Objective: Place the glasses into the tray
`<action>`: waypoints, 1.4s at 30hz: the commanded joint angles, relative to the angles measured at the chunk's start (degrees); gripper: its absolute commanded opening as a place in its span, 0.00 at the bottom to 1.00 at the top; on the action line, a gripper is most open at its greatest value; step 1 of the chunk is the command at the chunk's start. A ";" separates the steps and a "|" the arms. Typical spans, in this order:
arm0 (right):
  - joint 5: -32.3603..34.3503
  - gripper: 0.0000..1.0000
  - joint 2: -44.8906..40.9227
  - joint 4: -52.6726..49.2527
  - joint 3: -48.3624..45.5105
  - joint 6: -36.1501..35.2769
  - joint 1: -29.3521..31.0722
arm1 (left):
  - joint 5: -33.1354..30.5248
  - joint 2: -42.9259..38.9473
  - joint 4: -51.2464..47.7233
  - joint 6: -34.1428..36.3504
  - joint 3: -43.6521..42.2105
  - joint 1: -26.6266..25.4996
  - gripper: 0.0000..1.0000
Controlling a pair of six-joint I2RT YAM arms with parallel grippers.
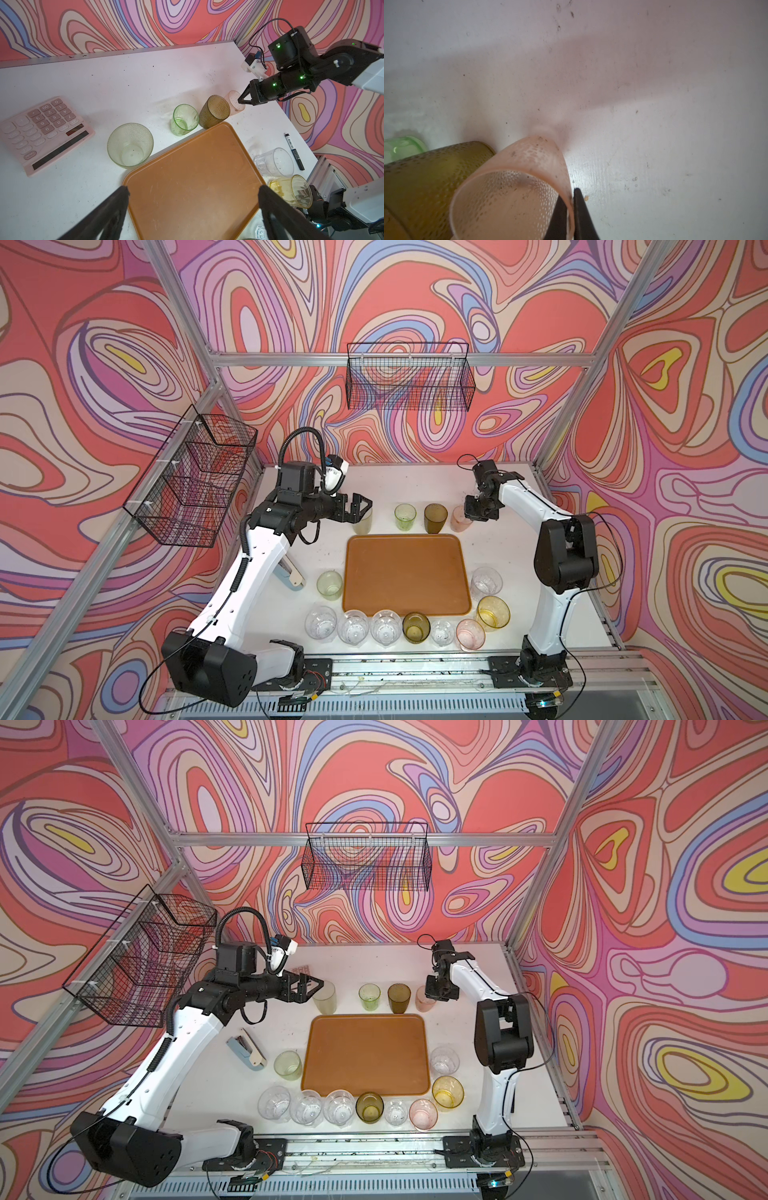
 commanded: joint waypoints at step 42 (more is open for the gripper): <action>-1.29 0.00 -15.60 -5.34 -10.86 1.44 7.69 | 2.68 -1.30 1.44 0.28 0.08 -0.03 1.00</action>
